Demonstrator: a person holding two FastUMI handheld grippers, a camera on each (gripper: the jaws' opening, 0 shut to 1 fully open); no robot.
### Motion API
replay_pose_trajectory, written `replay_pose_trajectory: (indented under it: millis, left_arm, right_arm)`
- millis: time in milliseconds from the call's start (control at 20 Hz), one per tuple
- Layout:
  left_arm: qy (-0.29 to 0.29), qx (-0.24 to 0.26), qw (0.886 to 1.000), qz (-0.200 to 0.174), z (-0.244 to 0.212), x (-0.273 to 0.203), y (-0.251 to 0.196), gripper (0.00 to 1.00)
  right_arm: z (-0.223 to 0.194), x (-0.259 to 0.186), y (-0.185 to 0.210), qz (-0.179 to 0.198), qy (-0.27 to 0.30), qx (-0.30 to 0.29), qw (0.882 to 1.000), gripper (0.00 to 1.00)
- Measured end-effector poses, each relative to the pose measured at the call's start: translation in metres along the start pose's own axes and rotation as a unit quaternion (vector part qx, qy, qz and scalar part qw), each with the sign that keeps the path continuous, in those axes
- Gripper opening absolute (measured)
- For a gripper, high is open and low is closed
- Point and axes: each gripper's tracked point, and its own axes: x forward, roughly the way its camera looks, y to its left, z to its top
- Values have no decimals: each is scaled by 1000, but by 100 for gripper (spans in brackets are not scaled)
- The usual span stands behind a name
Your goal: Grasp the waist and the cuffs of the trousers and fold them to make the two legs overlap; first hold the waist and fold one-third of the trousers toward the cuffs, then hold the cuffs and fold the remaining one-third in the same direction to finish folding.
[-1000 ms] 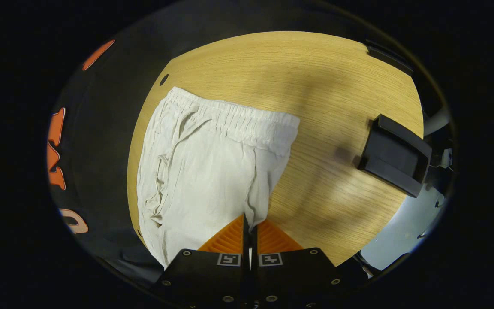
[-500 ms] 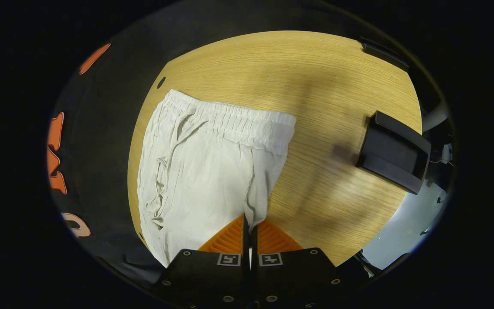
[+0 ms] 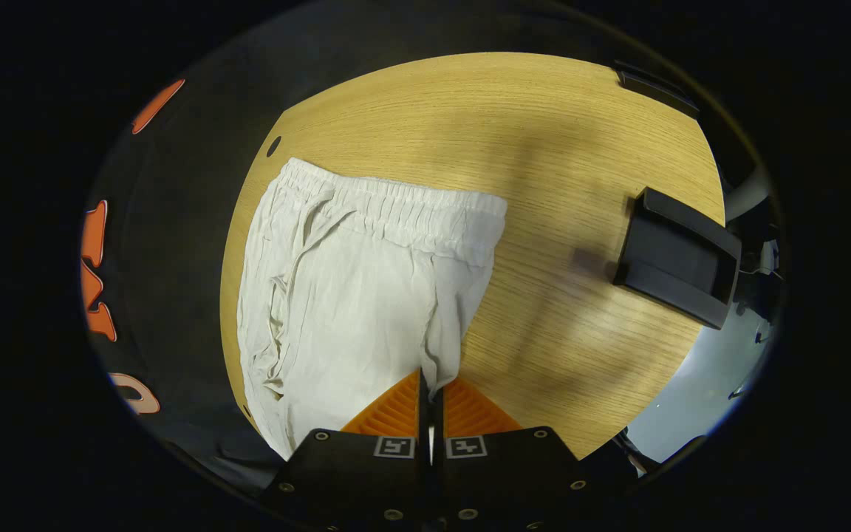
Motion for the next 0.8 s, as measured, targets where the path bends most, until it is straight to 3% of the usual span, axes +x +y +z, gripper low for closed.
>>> replay_pose_trajectory:
  millis: [50, 100, 250, 300, 350, 550, 650, 800]
  left_arm:
    - [6, -3, 1000, -1, -2, 5, 0, 95]
    - [9, -8, 1000, -5, -2, 8, -1, 81]
    - [15, -11, 1000, -11, -1, 17, -5, 65]
    - [22, -4, 1000, -8, -1, 23, -5, 69]
    - [36, 0, 999, -1, -5, 22, -4, 62]
    - [51, -2, 999, 5, -7, 34, -3, 3]
    - [49, 0, 999, -2, -5, 38, -8, 8]
    - [62, 14, 998, -10, -7, 32, -9, 4]
  right_arm:
    - [0, -1, 0, 0, 0, 1, 1000, 1]
    - [0, -1, 0, 1, -1, 1, 1000, 1]
    - [0, -1, 1, 3, -3, 4, 1000, 1]
    - [0, -1, 2, 4, -3, 4, 1000, 1]
    - [0, -1, 2, 4, -4, 3, 1000, 1]
    - [0, -2, 4, 6, -11, -4, 1000, 1]
    - [1, -3, 5, 7, -15, -6, 1000, 1]
    - [2, -7, 9, 11, -22, -12, 1000, 1]
